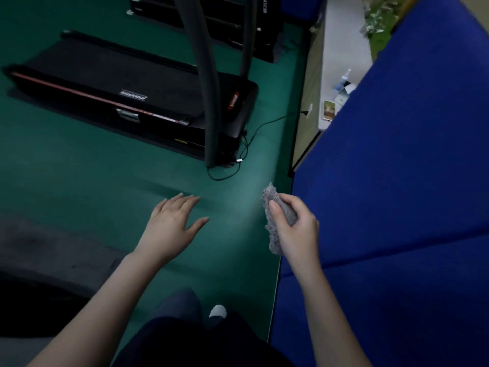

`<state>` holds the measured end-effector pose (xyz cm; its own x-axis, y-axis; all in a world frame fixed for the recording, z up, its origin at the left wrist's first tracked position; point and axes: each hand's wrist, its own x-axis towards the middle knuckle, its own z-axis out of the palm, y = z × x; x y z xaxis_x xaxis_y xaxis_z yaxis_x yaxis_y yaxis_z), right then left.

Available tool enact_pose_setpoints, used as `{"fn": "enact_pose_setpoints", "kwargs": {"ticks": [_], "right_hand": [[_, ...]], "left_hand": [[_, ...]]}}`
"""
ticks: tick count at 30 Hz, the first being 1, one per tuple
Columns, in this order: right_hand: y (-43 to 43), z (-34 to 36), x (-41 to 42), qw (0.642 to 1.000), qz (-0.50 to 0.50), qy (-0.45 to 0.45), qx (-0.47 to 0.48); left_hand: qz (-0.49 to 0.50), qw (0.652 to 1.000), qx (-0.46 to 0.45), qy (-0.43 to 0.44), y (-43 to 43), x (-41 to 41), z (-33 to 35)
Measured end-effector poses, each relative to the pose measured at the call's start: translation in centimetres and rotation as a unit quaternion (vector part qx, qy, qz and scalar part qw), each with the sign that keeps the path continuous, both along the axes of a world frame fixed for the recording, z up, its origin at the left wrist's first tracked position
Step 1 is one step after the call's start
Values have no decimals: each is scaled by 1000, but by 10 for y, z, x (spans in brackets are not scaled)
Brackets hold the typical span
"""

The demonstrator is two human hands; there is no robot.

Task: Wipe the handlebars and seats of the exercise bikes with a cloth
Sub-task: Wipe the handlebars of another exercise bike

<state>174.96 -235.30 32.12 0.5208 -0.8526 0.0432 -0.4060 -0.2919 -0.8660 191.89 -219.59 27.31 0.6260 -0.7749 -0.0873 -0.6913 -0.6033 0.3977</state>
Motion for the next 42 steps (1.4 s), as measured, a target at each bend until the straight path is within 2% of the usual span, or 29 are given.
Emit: {"fn": "enact_pose_setpoints", "kwargs": {"ticks": [8,23,28,34,42], "right_hand": [[-10,-7,110,993,120,6,4],[-1,-10,331,970,242,-16,-5],[23,-8,394,943,332,-17,-15],[46,-8,471,893,449,-6,17],[38,-4,593,826,563,-9,13]], "left_hand": [[123,992,27,6,30,67,-9],[250,968,30,15,64,235,-2],[337,940,50,31,98,253,-3],[458,886,64,45,130,274,-4],[571,819,39,42,103,338,-1]]}}
